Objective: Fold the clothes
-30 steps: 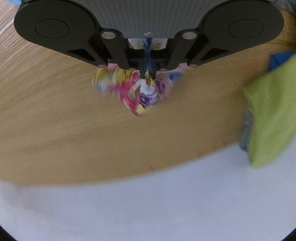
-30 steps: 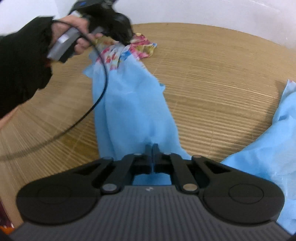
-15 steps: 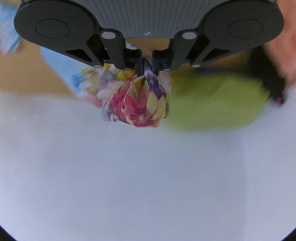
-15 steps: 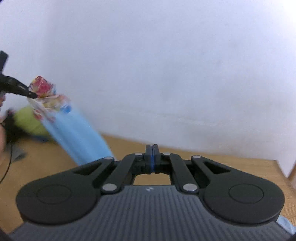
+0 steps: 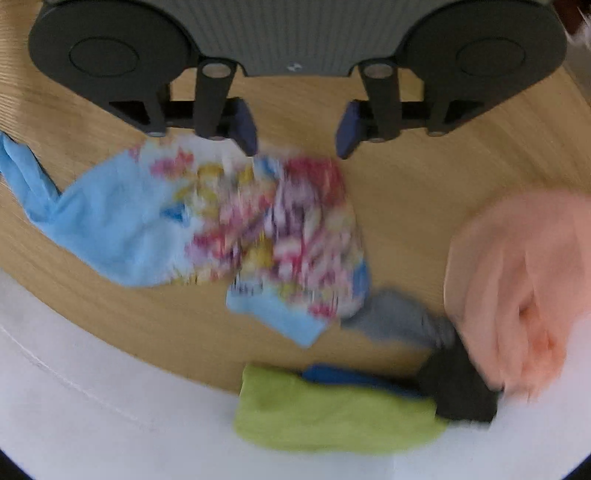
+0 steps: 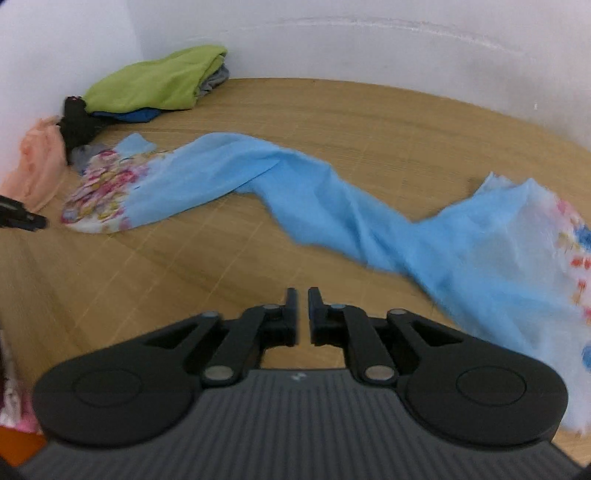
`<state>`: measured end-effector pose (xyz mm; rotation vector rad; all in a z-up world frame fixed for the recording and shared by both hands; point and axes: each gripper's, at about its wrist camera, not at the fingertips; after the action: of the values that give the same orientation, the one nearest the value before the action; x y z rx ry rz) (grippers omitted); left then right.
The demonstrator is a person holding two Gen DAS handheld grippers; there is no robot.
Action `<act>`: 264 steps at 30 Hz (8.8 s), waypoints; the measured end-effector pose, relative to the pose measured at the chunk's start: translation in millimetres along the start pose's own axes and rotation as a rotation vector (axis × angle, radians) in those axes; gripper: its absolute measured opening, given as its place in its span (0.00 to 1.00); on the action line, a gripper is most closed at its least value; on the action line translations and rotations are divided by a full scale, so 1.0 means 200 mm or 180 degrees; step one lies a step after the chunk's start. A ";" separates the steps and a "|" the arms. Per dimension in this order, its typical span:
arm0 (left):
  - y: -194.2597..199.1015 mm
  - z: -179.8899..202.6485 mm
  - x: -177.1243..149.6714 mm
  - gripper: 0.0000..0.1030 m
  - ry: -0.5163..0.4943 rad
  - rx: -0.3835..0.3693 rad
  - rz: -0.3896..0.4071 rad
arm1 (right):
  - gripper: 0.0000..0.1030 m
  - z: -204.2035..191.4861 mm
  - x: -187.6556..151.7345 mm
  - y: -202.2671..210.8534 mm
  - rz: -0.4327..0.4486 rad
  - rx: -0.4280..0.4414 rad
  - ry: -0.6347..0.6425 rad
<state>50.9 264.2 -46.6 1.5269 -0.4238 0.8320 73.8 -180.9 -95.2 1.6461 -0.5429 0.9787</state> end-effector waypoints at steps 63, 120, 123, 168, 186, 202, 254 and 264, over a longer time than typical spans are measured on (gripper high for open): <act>-0.30 0.94 -0.10 0.46 -0.1438 -0.0835 0.0129 | 0.55 -0.11 -0.24 0.74 0.0335 -0.0317 0.0770; -0.07 -0.42 -0.19 0.32 0.0050 -0.0350 0.0128 | 0.03 -1.24 0.38 -0.21 0.0504 0.1396 0.0340; -0.01 -0.53 -0.19 0.34 0.0152 -0.0158 0.0194 | 0.03 -1.48 0.32 -0.17 0.0348 0.2109 0.0148; -0.27 0.00 -0.29 0.55 -0.0480 -0.0686 -0.0226 | 0.62 -1.28 0.24 -0.85 -0.0350 0.1796 0.1460; -0.33 0.02 -0.24 0.67 -0.0630 -0.0397 -0.0205 | 0.11 -1.28 0.94 -1.43 0.0678 0.0167 0.1854; -0.29 0.19 -0.20 0.64 -0.0920 -0.0681 -0.0106 | 0.36 -0.61 0.28 -0.52 -0.0320 0.0526 0.0841; 0.23 2.17 -0.82 0.64 -0.1313 -0.1103 -0.0220 | 0.04 1.26 -0.67 0.56 0.0238 -0.0508 -0.0333; 0.21 2.16 -0.85 0.64 -0.0752 -0.0498 -0.0254 | 0.04 1.57 -0.14 1.27 0.1352 0.0230 -0.0394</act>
<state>15.9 -195.6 -118.4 1.4906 -0.5834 0.5447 -34.3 -558.3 5.1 1.6988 -0.9789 1.2177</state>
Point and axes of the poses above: each gripper's, at about its wrist camera, not at the fingertips, and y roughly against the way its jaws point, z to its right, x to its top, and after that the axes turned 11 degrees about z, right-handed
